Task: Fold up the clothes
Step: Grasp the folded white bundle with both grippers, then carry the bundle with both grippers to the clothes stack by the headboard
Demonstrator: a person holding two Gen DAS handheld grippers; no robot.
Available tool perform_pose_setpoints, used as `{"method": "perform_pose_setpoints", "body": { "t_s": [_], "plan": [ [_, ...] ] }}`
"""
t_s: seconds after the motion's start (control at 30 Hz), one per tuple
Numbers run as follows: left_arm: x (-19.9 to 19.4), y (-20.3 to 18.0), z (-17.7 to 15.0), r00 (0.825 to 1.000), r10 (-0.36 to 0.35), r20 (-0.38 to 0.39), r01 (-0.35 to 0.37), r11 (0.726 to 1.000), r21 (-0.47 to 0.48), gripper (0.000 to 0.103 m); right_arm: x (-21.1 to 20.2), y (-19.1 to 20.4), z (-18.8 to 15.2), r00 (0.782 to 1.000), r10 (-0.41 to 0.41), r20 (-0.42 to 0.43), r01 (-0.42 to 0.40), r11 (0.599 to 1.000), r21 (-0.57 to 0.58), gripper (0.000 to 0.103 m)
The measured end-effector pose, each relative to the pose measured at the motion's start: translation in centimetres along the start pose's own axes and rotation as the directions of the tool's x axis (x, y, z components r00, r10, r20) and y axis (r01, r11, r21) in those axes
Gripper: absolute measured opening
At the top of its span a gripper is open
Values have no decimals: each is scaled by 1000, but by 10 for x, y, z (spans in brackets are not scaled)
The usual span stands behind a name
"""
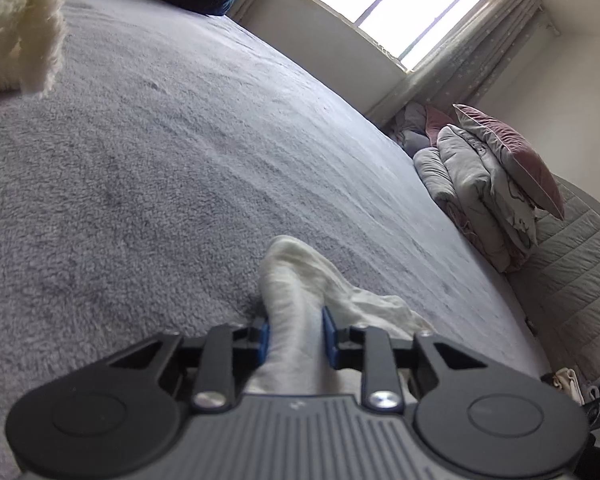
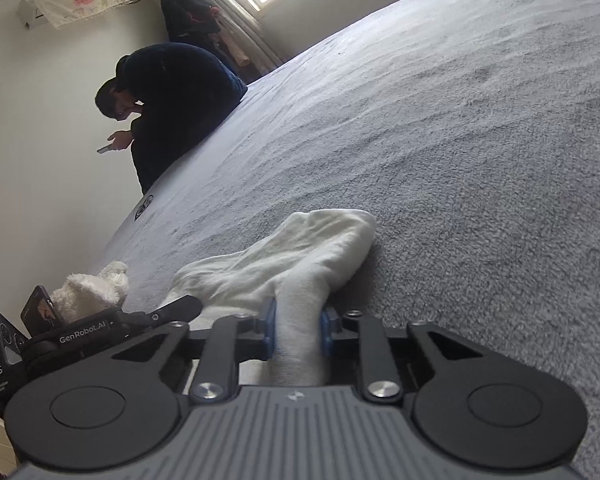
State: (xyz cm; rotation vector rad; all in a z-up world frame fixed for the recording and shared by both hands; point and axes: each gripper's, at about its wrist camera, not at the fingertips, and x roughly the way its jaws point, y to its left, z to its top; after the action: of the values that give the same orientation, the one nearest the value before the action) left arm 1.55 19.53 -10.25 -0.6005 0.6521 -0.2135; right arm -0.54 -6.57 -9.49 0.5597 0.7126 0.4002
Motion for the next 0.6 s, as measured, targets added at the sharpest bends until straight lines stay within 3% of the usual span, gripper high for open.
{"method": "perform_pose_setpoints", "body": {
  "t_s": [0.27,0.6],
  "plan": [
    [-7,-58,4,999,18,50,-23,994,104,18,-27,1,16,999,-32,11,32,999,-30,16],
    [6,-141,-6,999,-21,47,12,983,182,17,-110,-26,61,984,-64,168,73,996,-49,16]
  ]
}}
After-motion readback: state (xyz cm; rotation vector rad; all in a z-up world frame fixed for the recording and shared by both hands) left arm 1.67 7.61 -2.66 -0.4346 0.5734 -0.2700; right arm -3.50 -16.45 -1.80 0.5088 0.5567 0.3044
